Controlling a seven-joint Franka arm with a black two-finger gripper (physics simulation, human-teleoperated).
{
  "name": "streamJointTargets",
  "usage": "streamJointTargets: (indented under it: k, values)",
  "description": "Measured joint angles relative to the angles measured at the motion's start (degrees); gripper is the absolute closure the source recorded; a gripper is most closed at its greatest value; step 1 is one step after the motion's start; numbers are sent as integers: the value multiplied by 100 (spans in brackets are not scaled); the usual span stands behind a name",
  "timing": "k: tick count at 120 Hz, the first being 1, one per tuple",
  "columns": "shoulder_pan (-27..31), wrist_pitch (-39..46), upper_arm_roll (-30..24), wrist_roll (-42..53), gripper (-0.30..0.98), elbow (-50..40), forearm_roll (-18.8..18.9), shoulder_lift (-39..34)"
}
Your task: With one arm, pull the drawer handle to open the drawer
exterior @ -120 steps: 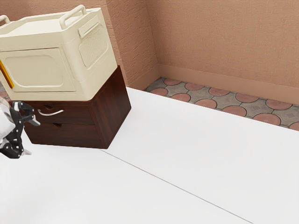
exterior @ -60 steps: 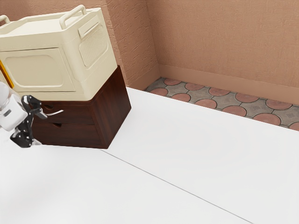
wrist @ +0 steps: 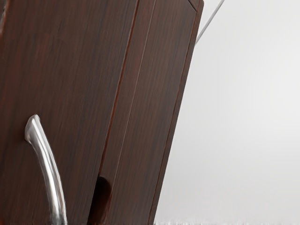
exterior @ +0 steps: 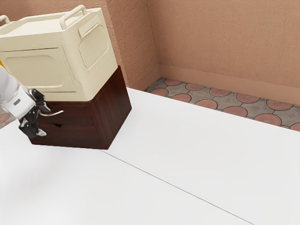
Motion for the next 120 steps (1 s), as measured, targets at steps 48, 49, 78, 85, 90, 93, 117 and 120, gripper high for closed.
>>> streamJointTargets:
  k: [48,49,78,85,90,93,117,120]
  values:
    - [-279,-12,369,-55,0,52,6,31]
    - [-279,-13,371,-57,0,50,6,32]
    - [-149,-79,208,-124,1,-111,-26,123]
    - [42,-102,21,-140,3,-195,-32,117]
    - [234,-119,-151,-151,4,-275,-34,102]
    - [389,-127,-292,-156,5,-334,-37,90]
    - [1239,-160,-1038,-213,5,-796,-52,-46]
    - [1333,-162,-1112,-220,4,-843,-52,-70]
